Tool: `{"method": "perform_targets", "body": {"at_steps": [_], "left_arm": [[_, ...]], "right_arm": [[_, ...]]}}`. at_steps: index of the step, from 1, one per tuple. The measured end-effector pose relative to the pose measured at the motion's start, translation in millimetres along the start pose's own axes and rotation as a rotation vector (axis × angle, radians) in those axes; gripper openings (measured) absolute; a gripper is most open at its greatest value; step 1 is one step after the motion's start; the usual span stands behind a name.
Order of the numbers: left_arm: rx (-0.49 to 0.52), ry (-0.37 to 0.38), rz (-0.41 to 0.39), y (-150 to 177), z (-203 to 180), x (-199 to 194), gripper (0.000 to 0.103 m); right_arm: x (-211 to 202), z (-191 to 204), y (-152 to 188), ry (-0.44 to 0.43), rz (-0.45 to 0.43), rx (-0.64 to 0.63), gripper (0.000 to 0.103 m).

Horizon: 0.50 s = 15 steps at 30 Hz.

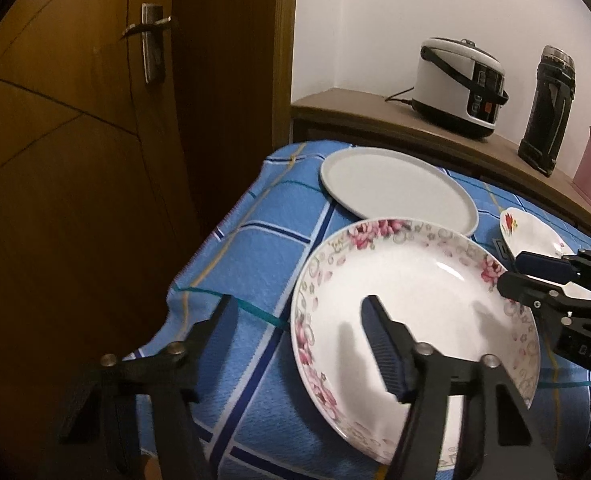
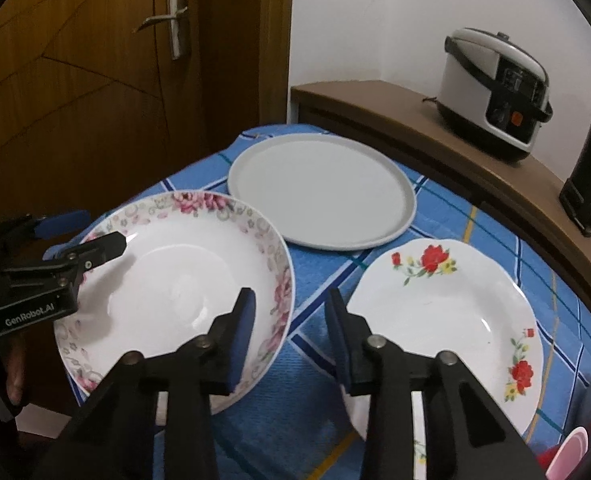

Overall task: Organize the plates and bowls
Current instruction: 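Grasp the pink-floral plate rim with the left tool while the right tool grips its rim too, then lift the pink-floral plate with both tools and carry it toward the plain white plate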

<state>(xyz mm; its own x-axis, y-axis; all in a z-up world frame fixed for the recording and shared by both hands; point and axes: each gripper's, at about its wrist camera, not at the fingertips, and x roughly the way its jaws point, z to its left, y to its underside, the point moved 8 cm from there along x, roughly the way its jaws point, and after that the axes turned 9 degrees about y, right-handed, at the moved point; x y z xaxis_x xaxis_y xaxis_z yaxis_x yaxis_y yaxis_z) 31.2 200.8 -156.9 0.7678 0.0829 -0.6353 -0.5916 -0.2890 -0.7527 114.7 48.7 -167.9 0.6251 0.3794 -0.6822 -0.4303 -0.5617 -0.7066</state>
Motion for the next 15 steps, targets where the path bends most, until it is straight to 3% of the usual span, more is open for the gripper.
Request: {"method": "perform_targets", "body": {"at_steps": [15], "left_arm": [[0.006, 0.044, 0.017, 12.7, -9.9, 6.6, 0.032]], "right_arm": [[9.3, 11.0, 10.7, -0.020, 0.028, -0.025, 0.020]]}}
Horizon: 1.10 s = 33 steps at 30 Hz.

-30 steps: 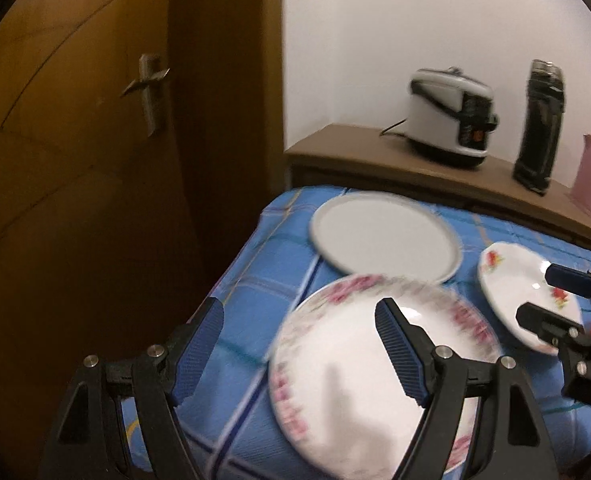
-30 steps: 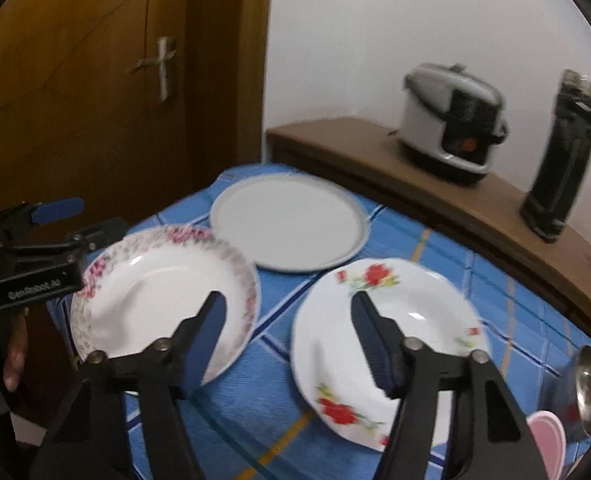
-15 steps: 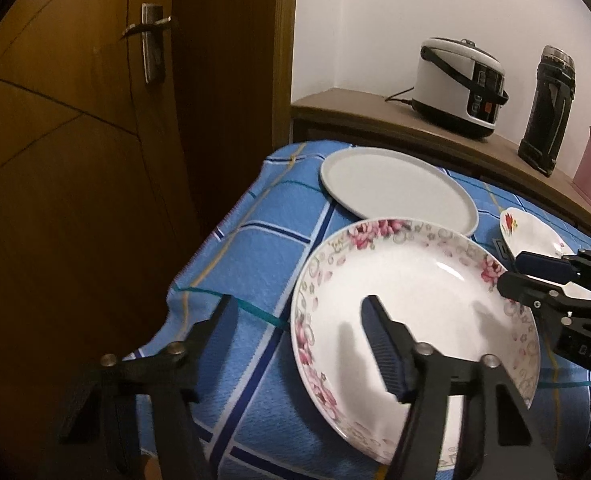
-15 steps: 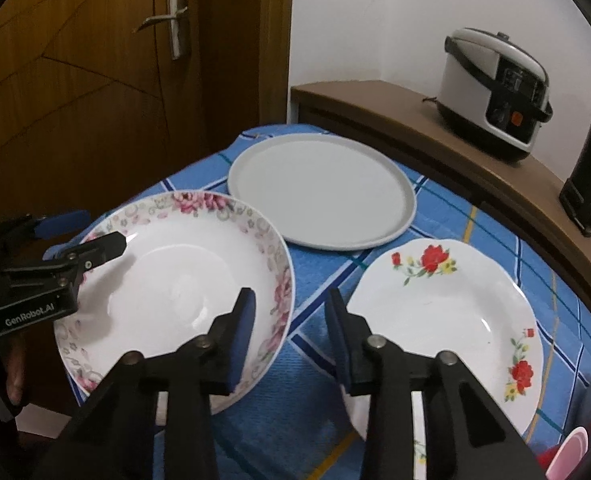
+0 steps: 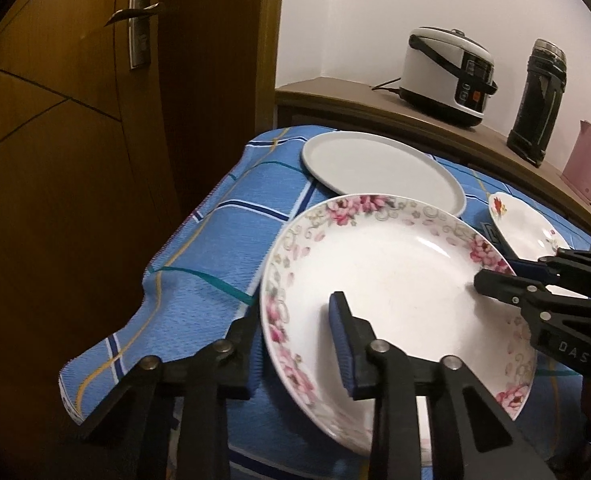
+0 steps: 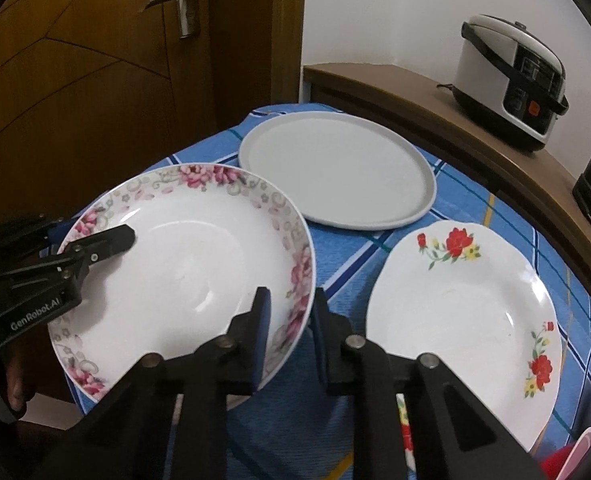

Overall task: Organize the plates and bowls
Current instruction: 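Lift the pink-floral plate with both tools and carry it toward the plain white plate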

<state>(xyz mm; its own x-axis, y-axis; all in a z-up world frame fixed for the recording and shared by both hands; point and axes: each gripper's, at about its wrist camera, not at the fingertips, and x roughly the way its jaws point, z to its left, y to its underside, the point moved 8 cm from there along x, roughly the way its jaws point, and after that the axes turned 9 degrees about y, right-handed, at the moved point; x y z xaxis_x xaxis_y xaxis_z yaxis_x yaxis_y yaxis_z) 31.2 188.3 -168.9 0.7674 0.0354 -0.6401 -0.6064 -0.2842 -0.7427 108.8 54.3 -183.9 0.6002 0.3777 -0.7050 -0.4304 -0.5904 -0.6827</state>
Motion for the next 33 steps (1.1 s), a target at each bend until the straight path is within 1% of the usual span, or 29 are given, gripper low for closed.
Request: {"method": "perform_targets", "body": {"at_steps": [5, 10, 20, 33], "left_arm": [[-0.012, -0.013, -0.014, -0.4, 1.6, -0.3, 0.032], [-0.040, -0.014, -0.020, -1.5, 3.5, 0.2, 0.032], [-0.031, -0.026, -0.047, -8.7, 3.1, -4.5, 0.031], [-0.002, -0.031, -0.088, -33.6, -4.1, -9.7, 0.031]], "right_arm": [[-0.5, 1.3, -0.1, 0.010, -0.011, -0.006, 0.019], [-4.8, -0.5, -2.6, 0.009, -0.026, 0.008, 0.017], [-13.1, -2.8, -7.2, 0.017, -0.061, 0.013, 0.016], [-24.5, -15.0, -20.8, 0.030, -0.105, 0.038, 0.016]]}}
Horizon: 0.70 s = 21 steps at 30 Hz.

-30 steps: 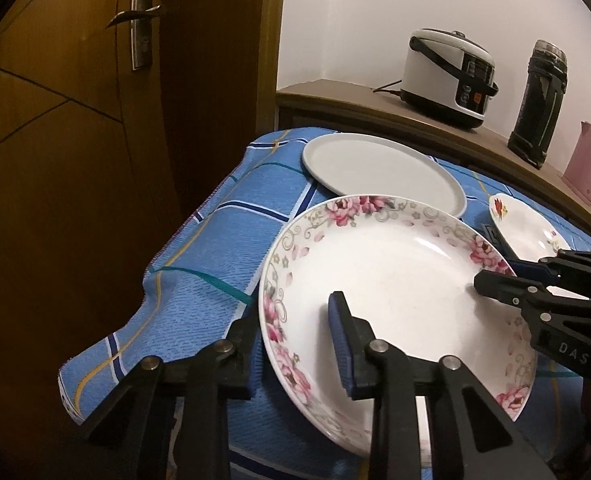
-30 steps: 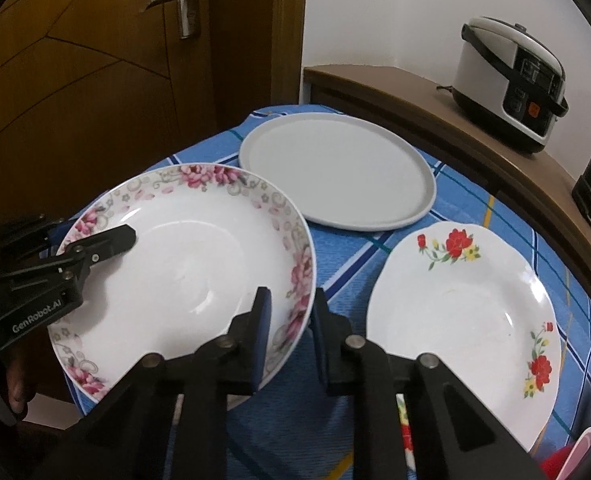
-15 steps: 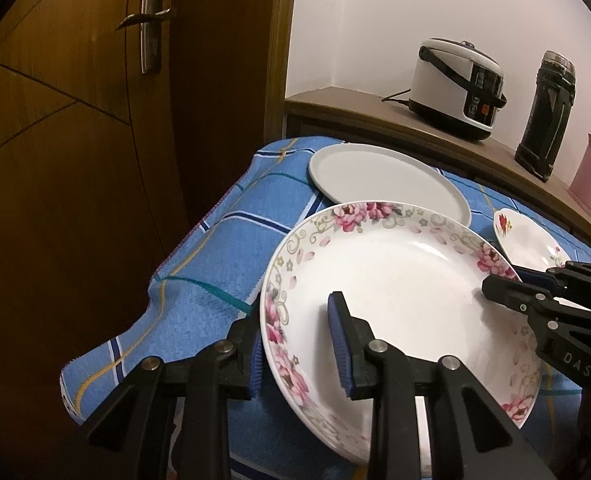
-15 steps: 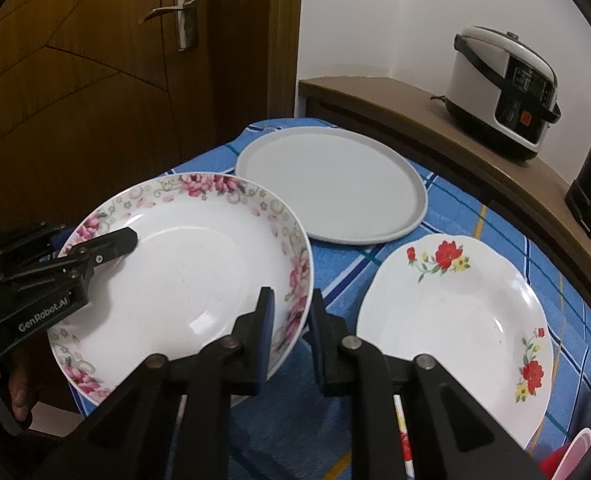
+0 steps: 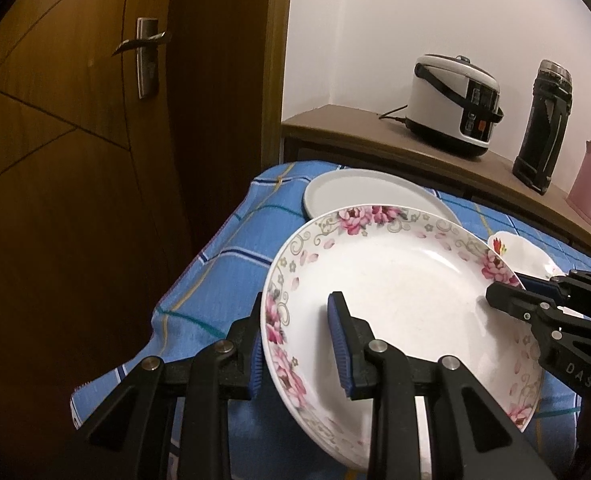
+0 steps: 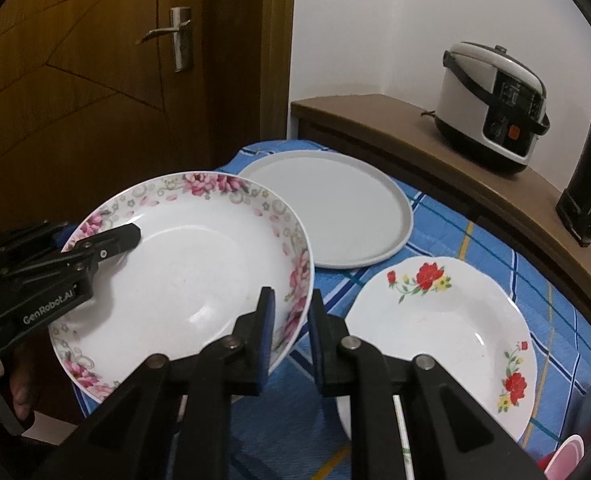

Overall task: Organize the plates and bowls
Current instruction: 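Lift the pink-floral plate with both tools and carry it toward the plain white plate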

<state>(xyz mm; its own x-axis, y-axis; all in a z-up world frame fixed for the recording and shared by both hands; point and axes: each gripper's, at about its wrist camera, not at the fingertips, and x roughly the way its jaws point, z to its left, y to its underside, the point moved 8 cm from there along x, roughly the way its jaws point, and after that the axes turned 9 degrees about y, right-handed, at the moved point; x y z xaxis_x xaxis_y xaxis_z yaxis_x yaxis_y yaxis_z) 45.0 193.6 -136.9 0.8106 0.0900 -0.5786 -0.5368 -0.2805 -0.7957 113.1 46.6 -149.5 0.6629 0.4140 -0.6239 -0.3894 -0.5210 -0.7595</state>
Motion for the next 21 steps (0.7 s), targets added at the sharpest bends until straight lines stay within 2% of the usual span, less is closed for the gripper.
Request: {"method": "perform_targets", "body": {"at_steps": [8, 21], "left_arm": [[0.019, 0.003, -0.049, -24.6, -5.1, -4.3, 0.031], [0.066, 0.000, -0.170, -88.4, -12.4, -10.5, 0.031]], "right_arm": [[-9.6, -9.2, -21.6, 0.024, -0.048, 0.004, 0.016], [-16.4, -29.0, -70.8, 0.066, -0.134, 0.043, 0.016]]}}
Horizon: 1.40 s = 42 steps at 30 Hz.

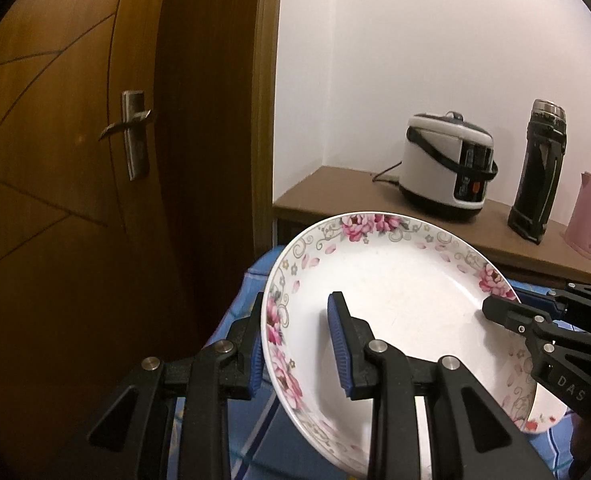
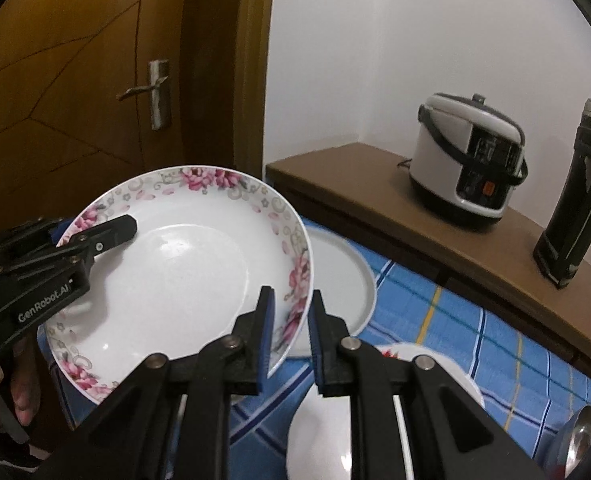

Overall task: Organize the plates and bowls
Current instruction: 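Lift the pink-floral plate with both tools and carry it toward the plain white plate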

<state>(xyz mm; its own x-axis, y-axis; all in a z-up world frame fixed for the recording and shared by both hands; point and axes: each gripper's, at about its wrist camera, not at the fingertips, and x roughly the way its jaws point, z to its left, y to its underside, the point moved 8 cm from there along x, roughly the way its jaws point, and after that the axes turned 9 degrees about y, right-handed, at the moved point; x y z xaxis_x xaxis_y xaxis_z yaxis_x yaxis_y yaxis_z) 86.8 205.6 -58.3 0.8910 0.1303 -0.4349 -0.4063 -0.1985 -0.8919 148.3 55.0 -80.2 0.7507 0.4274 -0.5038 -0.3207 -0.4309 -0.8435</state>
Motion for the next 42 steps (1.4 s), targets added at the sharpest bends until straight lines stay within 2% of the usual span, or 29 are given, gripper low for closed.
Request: {"method": "perform_targets", "body": {"at_steps": [10, 17, 42], "left_arm": [[0.026, -0.010, -0.039, -28.9, -5.8, 17.4, 0.031], [0.039, -0.022, -0.046, -43.1, -5.8, 33.7, 0.031], [0.018, -0.032, 0.019, -34.6, 1.5, 82.2, 0.031]], "right_arm": [[9.8, -19.0, -32.4, 0.052, -0.047, 0.047, 0.016], [20.1, -27.0, -40.2, 0.069, -0.048, 0.073, 0.016], [72.3, -36.4, -28.7, 0.066, 0.036, 0.105, 0.016]]}}
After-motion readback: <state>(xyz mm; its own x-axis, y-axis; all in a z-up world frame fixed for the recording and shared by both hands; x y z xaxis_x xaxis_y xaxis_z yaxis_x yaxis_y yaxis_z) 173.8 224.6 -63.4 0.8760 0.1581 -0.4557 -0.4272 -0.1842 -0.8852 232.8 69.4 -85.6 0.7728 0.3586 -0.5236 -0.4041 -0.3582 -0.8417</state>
